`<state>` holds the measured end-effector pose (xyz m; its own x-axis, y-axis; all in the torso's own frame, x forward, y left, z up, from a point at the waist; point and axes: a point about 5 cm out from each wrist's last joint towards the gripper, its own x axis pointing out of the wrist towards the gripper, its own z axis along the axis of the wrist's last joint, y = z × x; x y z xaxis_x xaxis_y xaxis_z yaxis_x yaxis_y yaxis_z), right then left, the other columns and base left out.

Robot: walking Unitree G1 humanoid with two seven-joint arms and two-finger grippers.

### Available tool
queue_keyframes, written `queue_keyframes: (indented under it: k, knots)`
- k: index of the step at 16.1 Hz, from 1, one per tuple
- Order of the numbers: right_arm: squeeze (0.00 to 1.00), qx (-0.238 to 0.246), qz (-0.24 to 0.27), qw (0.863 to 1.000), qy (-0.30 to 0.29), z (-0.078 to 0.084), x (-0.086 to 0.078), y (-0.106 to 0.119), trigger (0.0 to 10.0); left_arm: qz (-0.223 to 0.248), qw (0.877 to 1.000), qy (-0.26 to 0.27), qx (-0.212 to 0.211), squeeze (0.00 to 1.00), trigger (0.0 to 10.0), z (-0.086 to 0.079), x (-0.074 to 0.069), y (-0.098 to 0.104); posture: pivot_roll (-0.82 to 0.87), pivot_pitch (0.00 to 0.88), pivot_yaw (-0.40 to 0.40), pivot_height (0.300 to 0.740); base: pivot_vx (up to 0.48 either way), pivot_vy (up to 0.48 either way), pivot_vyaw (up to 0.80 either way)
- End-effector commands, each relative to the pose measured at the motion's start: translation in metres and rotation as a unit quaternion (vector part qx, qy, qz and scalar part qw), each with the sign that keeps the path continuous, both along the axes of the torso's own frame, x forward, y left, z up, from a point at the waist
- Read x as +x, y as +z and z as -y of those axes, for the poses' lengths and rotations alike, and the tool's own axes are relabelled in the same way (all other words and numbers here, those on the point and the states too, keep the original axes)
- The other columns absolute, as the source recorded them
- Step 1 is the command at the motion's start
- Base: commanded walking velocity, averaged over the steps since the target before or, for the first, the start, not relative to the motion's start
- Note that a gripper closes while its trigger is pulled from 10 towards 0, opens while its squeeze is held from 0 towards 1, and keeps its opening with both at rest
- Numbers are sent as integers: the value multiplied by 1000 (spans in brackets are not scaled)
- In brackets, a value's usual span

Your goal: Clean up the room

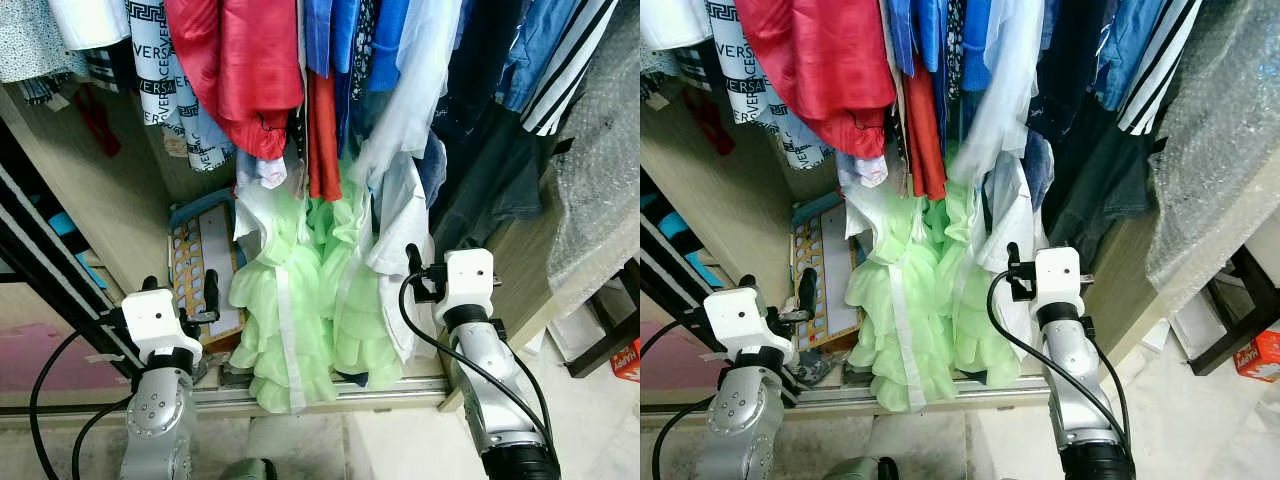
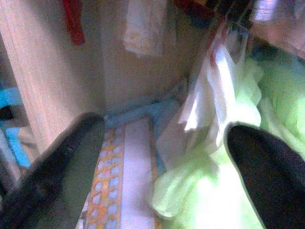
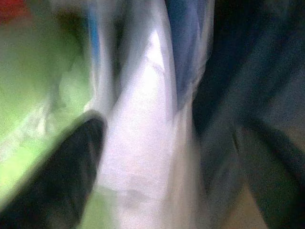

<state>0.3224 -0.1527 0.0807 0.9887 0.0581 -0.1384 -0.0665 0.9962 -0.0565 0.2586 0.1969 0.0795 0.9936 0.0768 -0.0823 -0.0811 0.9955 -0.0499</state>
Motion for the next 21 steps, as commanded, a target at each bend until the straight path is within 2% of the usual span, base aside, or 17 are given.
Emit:
queue_keyframes:
  k: [1, 2, 6, 7, 8, 10, 11, 13, 14, 15, 17, 20, 21]
  knots:
    - [0, 36, 62, 997, 18, 2, -8, 24, 10000, 34, 999, -19, -15, 0, 10000, -3, 0, 21, 46, 0, -46, 740, 0, 0, 0]
    - [0, 38, 63, 997, 5, 6, -16, 21, 10000, 32, 999, -25, -14, 0, 10000, 1, -4, 19, 45, 0, -43, 740, 0, 0, 0]
    - [0, 14, 93, 996, -6, 9, -25, 27, 10000, 40, 999, -21, -18, 0, 10000, 1, -6, 22, 32, 0, -27, 740, 0, 0, 0]
    - [0, 7, 94, 995, -3, 12, -22, 26, 10000, 34, 999, -26, -25, 0, 10000, -2, -7, 23, 35, 0, -28, 740, 0, 0, 0]
    - [0, 30, 90, 995, 30, 11, -30, 25, 10000, 31, 999, -27, -19, 0, 10000, -5, -15, 22, 42, 0, -32, 740, 0, 0, 0]
    - [0, -26, 83, 996, -6, 21, -37, 20, 10000, 25, 999, -21, -11, 0, 10000, -6, -28, 15, 45, 0, -22, 740, 0, 0, 0]
    - [0, -15, 79, 997, -14, 20, -40, 17, 10000, 23, 1000, -19, -1, 0, 10000, -6, -36, 11, 38, 0, -9, 740, 0, 0, 0]
    - [0, 6, 71, 997, -12, 17, -43, 8, 10000, 23, 999, -9, 24, 0, 10000, -10, -42, 0, 27, 0, 4, 740, 0, 0, 0]
    - [0, 7, 68, 998, -8, 16, -42, 7, 10000, 26, 999, -6, 27, 0, 10000, -10, -41, -1, 27, 0, 4, 740, 0, 0, 0]
    - [0, 12, 61, 998, 13, 11, -41, 2, 10000, 11, 1000, 3, 25, 0, 10000, -12, -36, -7, 24, 0, 2, 740, 0, 0, 0]
    - [0, 8, 67, 998, 17, 9, -34, 5, 10000, 15, 1000, 10, 20, 0, 10000, -8, -26, -7, 24, 0, -9, 740, 0, 0, 0]
    - [0, 2, 66, 998, 17, 6, -33, 7, 10000, 16, 1000, 4, 25, 0, 10000, -2, -26, -5, 31, 0, -18, 740, 0, 0, 0]
    - [0, 19, 61, 998, 27, 4, -34, 7, 10000, 22, 999, 0, 29, 0, 10000, 1, -26, -3, 38, 0, -21, 740, 0, 0, 0]
